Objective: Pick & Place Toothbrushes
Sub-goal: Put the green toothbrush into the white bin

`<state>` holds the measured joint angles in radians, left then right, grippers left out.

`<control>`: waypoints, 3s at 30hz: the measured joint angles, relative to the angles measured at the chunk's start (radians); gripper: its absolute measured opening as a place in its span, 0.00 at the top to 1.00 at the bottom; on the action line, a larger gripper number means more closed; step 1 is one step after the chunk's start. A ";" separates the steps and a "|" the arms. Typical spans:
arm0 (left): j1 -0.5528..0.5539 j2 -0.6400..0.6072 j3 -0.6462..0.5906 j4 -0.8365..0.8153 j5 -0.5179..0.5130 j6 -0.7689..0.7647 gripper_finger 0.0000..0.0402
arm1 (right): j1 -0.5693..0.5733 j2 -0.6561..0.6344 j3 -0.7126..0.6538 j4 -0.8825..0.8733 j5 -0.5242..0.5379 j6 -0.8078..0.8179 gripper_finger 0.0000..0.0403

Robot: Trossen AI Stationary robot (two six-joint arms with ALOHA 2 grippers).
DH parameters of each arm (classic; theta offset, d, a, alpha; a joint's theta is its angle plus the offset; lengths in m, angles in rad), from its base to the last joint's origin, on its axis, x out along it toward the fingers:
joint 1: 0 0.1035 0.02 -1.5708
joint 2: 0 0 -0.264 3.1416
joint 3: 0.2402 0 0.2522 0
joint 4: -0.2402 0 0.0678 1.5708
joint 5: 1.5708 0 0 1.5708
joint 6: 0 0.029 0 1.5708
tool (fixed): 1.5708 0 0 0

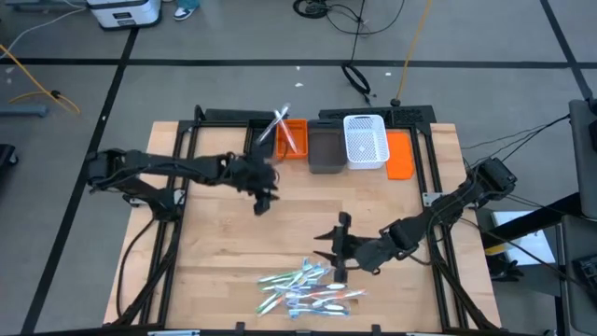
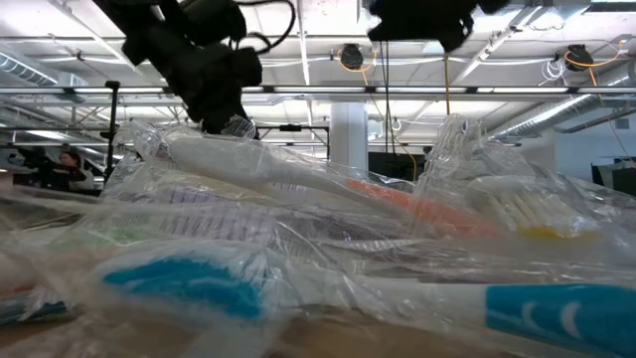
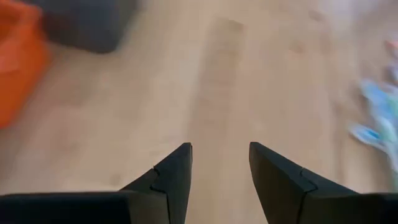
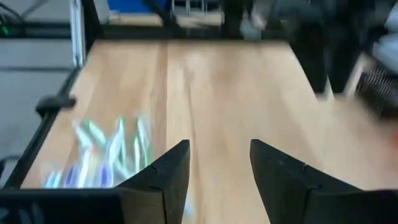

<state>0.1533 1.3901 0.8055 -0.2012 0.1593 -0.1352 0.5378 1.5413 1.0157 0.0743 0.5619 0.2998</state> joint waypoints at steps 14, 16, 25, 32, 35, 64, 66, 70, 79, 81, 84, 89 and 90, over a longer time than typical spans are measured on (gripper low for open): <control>-0.306 0.000 0.000 0.038 -0.138 -0.058 0.60 | 0.036 0.227 0.000 -0.035 -0.150 0.152 0.60; -0.337 0.000 0.000 0.038 -0.156 -0.070 0.60 | 0.035 0.248 0.000 -0.033 -0.170 0.170 0.60; -0.448 0.000 0.000 0.038 -0.253 -0.098 0.60 | 0.040 0.274 -0.001 -0.023 -0.201 0.187 0.60; -0.486 0.000 0.000 0.038 -0.303 -0.111 0.60 | 0.040 0.274 -0.001 -0.018 -0.200 0.187 0.60; -0.492 0.000 0.000 0.039 -0.304 -0.111 0.60 | 0.040 0.274 -0.001 -0.019 -0.200 0.187 0.60; -0.492 0.000 0.000 0.047 -0.319 -0.112 0.60 | 0.036 0.250 0.006 -0.030 -0.223 0.106 0.97; -0.492 0.000 0.000 0.051 -0.319 -0.113 0.60 | 0.039 0.208 0.007 -0.042 -0.216 0.099 0.97; -0.492 0.000 0.000 0.064 -0.319 -0.113 0.60 | 0.050 0.130 0.007 -0.080 -0.171 0.069 0.97; -0.492 -0.001 0.000 0.139 -0.318 -0.137 0.60 | 0.026 0.047 0.007 -0.152 -0.113 0.052 0.97; -0.492 -0.001 0.000 0.168 -0.318 -0.141 0.60 | 0.012 0.047 0.007 -0.164 -0.117 0.051 0.97; -0.492 -0.001 0.000 0.211 -0.317 -0.137 0.60 | -0.008 0.048 0.007 -0.164 -0.119 0.051 0.97; -0.486 -0.001 0.000 0.225 -0.284 -0.138 0.60 | -0.034 0.048 0.011 -0.160 -0.121 0.028 0.97; -0.484 -0.001 0.000 0.225 -0.283 -0.138 0.60 | -0.035 0.048 0.016 -0.160 -0.121 0.022 0.97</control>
<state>-0.3310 1.3895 0.8051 0.0237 -0.1240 -0.2729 0.5029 1.5894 1.0322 -0.0860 0.4404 0.3218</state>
